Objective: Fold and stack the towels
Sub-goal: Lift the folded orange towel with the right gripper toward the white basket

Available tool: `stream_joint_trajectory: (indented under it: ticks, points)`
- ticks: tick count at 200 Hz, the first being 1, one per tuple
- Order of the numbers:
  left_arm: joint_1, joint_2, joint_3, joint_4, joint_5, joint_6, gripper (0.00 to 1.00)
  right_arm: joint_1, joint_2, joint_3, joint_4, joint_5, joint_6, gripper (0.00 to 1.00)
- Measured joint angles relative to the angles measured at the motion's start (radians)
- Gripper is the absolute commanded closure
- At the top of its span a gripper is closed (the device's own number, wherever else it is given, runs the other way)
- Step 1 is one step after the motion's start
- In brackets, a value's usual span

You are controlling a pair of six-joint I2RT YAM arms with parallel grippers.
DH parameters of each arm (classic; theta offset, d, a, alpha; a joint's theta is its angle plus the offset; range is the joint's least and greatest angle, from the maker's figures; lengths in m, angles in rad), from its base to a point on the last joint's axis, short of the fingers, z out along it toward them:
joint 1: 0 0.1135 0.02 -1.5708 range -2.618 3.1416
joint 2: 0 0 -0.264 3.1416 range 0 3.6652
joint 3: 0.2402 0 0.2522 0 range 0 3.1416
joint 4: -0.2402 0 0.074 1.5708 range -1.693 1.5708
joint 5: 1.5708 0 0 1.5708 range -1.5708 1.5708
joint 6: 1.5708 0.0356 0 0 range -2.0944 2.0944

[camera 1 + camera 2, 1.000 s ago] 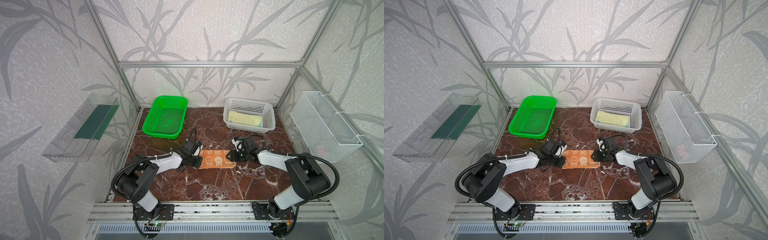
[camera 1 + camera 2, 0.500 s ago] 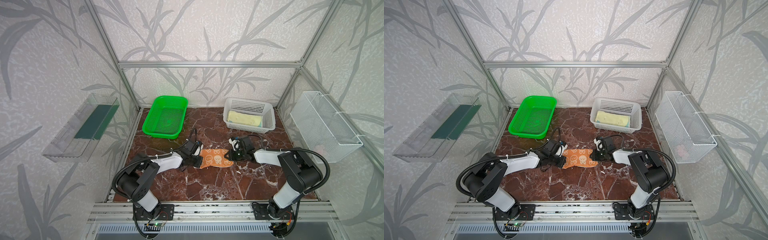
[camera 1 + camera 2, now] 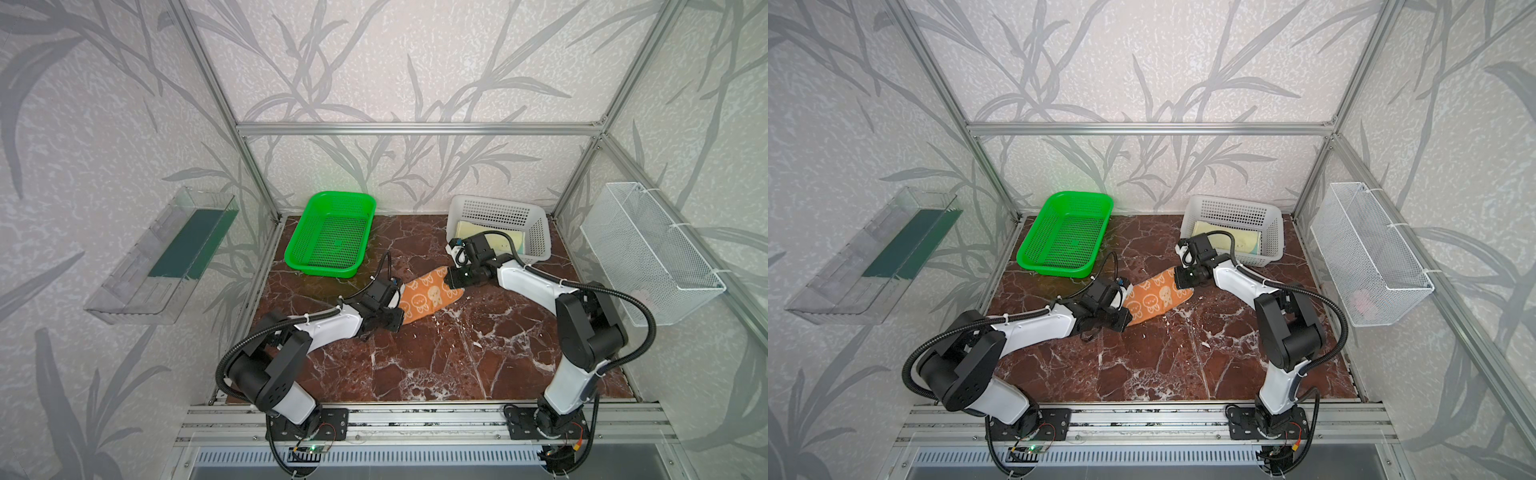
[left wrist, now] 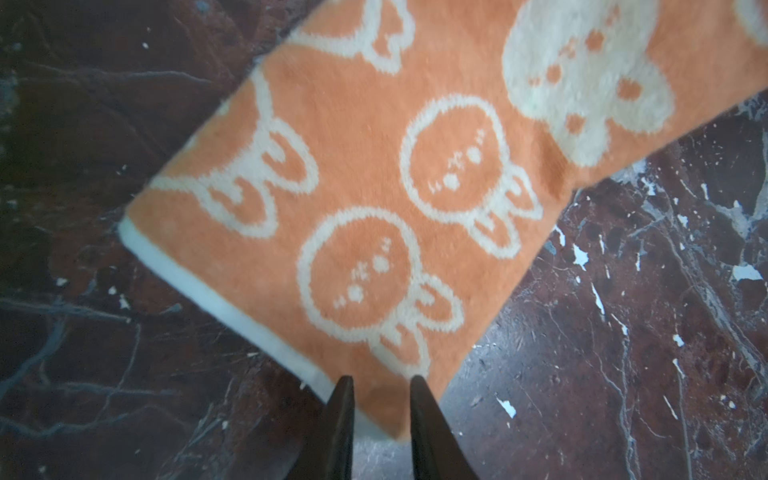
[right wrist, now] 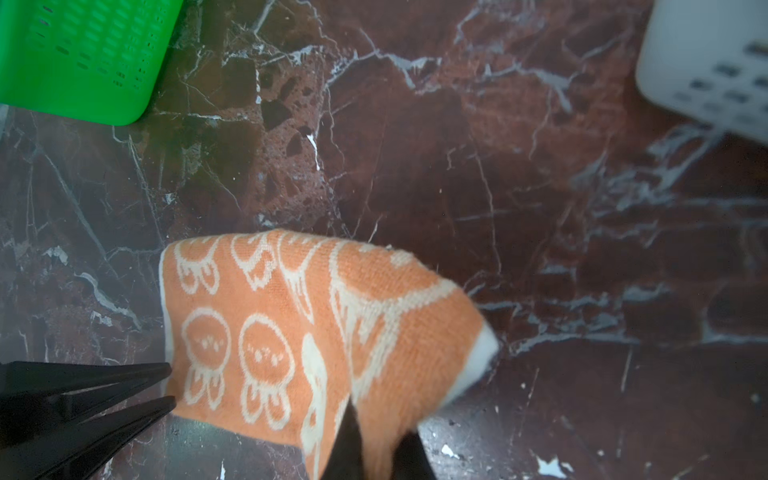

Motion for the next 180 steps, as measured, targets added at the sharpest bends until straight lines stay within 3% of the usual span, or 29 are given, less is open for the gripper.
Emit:
stream_joint_trajectory:
  ticks: [38, 45, 135, 141, 149, 180]
  points:
    - [0.000, -0.007, -0.003, 0.015, -0.009, -0.015, 0.65, 0.000, 0.145, 0.264, -0.129, 0.035, -0.075, 1.00]
    - [0.000, -0.012, -0.004, 0.017, -0.010, -0.014, 0.60, 0.000, 0.173, 0.314, -0.150, 0.041, -0.086, 1.00]
    - [0.000, -0.070, -0.025, 0.030, -0.028, -0.019, 0.59, -0.047, 0.461, 0.867, -0.288, 0.063, -0.130, 1.00]
    - [0.000, -0.078, -0.030, 0.034, -0.030, -0.018, 0.47, -0.055, 0.477, 0.898, -0.296, 0.062, -0.129, 1.00]
    - [0.000, -0.089, -0.037, 0.039, -0.033, -0.017, 0.38, -0.065, 0.495, 0.933, -0.303, 0.062, -0.127, 1.00]
    - [0.000, -0.126, -0.053, 0.064, -0.052, -0.023, 0.36, -0.107, 0.548, 1.051, -0.345, 0.060, -0.120, 1.00]
